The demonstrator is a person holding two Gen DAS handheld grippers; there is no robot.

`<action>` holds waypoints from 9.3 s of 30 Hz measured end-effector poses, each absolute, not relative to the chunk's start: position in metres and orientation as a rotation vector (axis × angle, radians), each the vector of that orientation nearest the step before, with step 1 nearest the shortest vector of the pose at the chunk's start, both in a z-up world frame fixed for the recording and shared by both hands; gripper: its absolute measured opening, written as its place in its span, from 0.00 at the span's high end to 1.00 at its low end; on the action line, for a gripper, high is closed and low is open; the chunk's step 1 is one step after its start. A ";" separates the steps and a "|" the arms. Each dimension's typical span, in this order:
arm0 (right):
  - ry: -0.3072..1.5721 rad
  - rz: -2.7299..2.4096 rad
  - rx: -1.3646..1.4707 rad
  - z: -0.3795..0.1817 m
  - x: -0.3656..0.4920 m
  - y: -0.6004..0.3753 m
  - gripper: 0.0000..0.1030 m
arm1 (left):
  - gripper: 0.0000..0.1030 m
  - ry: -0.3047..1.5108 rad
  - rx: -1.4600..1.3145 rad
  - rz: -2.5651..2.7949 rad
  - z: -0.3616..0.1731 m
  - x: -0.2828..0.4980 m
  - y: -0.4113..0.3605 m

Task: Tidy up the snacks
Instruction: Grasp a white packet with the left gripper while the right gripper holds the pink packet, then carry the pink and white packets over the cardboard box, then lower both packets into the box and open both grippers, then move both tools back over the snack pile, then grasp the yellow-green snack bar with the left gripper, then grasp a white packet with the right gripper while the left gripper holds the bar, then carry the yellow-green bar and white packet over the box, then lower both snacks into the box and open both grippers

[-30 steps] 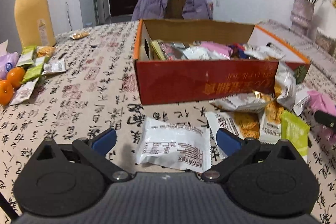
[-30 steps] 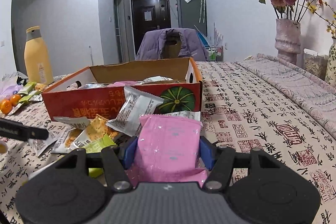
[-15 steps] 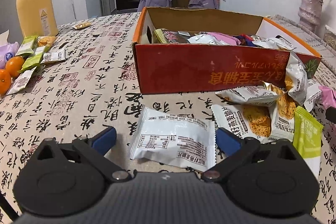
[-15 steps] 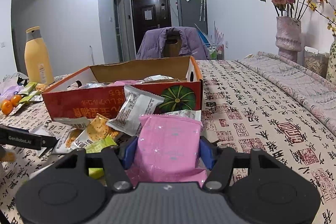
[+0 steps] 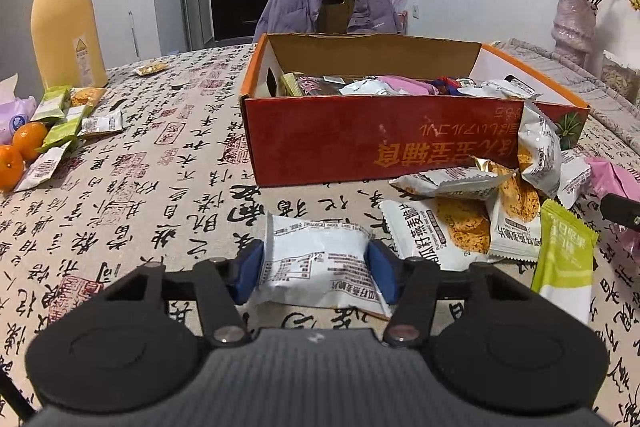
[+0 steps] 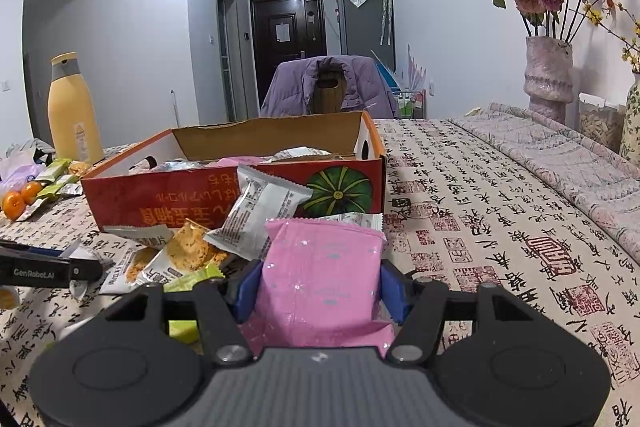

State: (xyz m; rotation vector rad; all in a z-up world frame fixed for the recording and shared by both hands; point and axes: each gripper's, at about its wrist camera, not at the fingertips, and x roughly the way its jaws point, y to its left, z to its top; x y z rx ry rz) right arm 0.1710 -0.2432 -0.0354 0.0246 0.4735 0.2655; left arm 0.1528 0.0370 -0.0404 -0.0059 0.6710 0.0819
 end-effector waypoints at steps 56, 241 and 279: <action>0.404 0.277 -0.056 0.010 0.338 -0.183 0.41 | 0.44 0.414 -0.087 0.176 0.008 0.287 0.025; 0.407 0.402 -0.077 0.043 0.262 -0.195 0.67 | 0.64 0.330 -0.055 0.001 0.059 0.182 -0.007; 0.345 0.334 -0.033 0.008 0.314 -0.175 0.00 | 0.00 0.326 -0.190 0.129 0.021 0.263 0.035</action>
